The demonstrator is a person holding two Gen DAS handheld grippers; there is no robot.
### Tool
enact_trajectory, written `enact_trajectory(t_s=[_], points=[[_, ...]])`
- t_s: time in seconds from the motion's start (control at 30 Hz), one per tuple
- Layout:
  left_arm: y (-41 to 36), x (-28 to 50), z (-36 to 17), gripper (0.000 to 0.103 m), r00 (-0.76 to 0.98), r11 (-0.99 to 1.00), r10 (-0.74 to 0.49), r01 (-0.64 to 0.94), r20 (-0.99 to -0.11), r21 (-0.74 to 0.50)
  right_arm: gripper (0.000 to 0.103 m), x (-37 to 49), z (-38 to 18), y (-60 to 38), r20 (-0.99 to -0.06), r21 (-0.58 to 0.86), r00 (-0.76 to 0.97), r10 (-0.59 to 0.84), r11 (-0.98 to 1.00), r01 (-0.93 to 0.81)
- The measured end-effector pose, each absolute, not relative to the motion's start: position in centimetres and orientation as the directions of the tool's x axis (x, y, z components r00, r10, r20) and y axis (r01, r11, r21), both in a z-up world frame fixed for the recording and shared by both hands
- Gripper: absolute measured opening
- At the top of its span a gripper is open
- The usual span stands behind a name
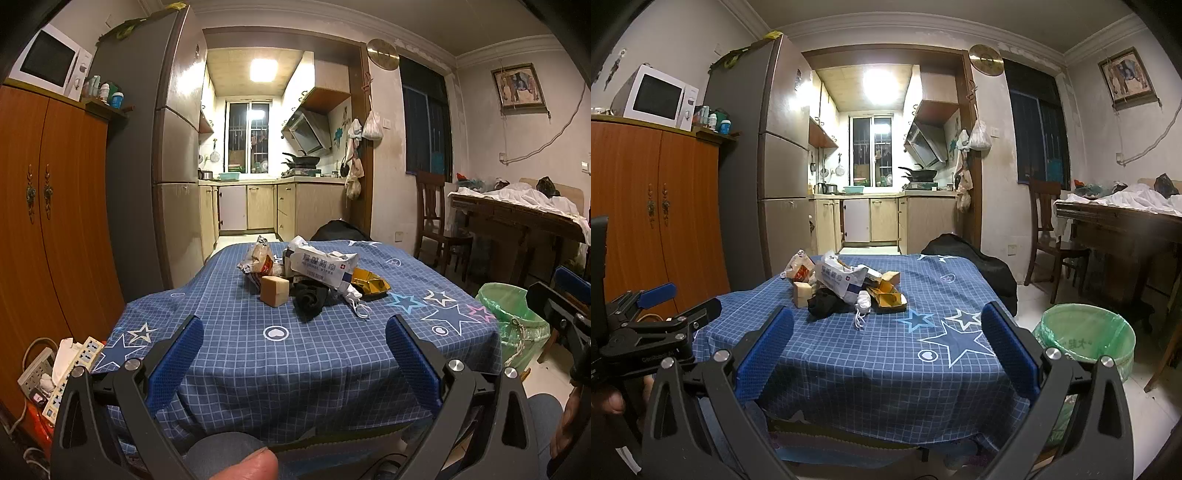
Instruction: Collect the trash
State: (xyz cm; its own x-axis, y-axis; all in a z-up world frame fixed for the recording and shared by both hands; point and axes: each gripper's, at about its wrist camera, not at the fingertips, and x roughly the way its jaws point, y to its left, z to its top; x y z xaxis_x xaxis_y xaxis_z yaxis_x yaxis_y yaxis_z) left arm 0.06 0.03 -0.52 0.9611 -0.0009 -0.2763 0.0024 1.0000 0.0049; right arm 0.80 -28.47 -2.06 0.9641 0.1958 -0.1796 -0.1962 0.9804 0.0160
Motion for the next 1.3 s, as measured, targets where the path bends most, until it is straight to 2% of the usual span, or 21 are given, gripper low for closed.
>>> enact_trajectory(t_s=[1.3], points=[[-0.2,0.3,-0.4,0.098,0.950,1.000,-0.006,0.008,-0.311,0.004,0.098,1.9,-2.2,-28.5,-0.229,0.002,0.958,0.175,0.984,-0.180]])
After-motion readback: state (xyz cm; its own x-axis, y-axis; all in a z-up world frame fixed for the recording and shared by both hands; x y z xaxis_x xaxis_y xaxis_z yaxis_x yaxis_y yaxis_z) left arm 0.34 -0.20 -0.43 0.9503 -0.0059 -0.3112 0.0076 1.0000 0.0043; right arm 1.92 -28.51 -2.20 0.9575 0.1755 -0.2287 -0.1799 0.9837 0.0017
